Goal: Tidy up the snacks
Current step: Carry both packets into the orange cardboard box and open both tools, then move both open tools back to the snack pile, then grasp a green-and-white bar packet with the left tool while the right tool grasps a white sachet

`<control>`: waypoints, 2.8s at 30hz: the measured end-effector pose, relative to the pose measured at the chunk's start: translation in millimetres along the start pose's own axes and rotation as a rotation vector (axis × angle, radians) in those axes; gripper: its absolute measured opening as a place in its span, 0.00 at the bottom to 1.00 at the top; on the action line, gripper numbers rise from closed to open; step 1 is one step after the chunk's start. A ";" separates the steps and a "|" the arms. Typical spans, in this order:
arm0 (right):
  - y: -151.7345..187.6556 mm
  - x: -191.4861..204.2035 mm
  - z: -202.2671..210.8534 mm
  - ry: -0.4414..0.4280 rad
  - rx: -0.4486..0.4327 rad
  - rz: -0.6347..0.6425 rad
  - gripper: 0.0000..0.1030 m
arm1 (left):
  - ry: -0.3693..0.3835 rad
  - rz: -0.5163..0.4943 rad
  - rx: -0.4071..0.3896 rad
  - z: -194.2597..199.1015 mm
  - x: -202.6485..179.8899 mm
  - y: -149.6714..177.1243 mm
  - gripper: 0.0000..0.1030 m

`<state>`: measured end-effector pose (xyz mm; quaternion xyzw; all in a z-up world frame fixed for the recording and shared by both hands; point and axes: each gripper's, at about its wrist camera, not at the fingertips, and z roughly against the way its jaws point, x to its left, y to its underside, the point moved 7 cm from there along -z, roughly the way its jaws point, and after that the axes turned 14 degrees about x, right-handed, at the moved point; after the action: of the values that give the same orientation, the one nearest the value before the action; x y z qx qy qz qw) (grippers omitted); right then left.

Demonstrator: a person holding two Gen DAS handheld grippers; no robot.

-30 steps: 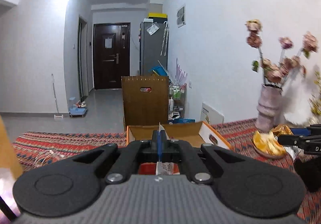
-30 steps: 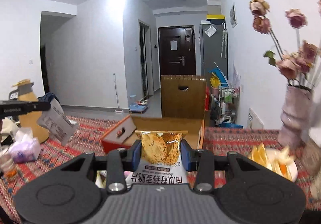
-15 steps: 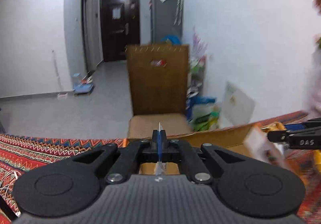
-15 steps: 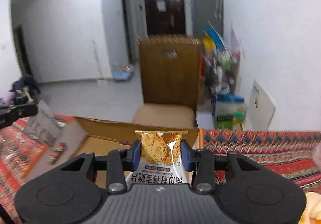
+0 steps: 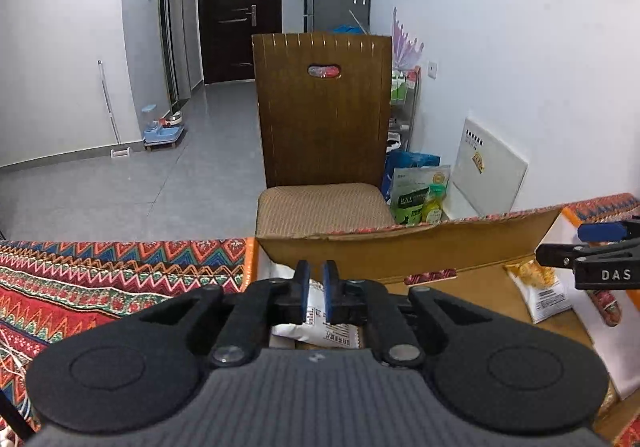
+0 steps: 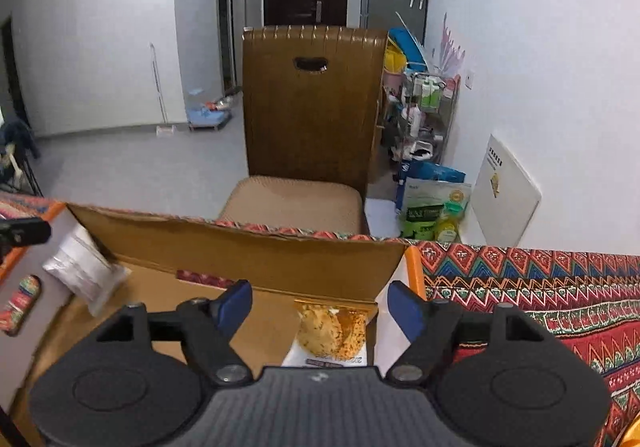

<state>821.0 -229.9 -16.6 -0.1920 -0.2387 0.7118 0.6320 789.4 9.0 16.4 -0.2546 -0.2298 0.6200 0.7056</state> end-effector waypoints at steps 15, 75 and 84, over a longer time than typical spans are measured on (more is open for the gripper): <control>57.7 -11.7 201.9 -0.028 -0.158 0.038 0.84 | 0.046 -0.050 -0.180 212.9 -20.0 35.5 0.77; 415.0 29.3 243.3 -0.180 -0.027 -0.289 0.54 | -0.045 0.007 -0.104 274.0 -4.0 355.1 0.94; 368.1 17.2 204.4 -0.191 -0.064 -0.433 0.50 | -0.055 0.008 -0.019 201.8 17.8 313.6 0.83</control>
<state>403.7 -264.7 -64.6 -0.0882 -0.3552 0.5668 0.7381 424.8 73.6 -31.2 -0.2452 -0.2540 0.6272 0.6942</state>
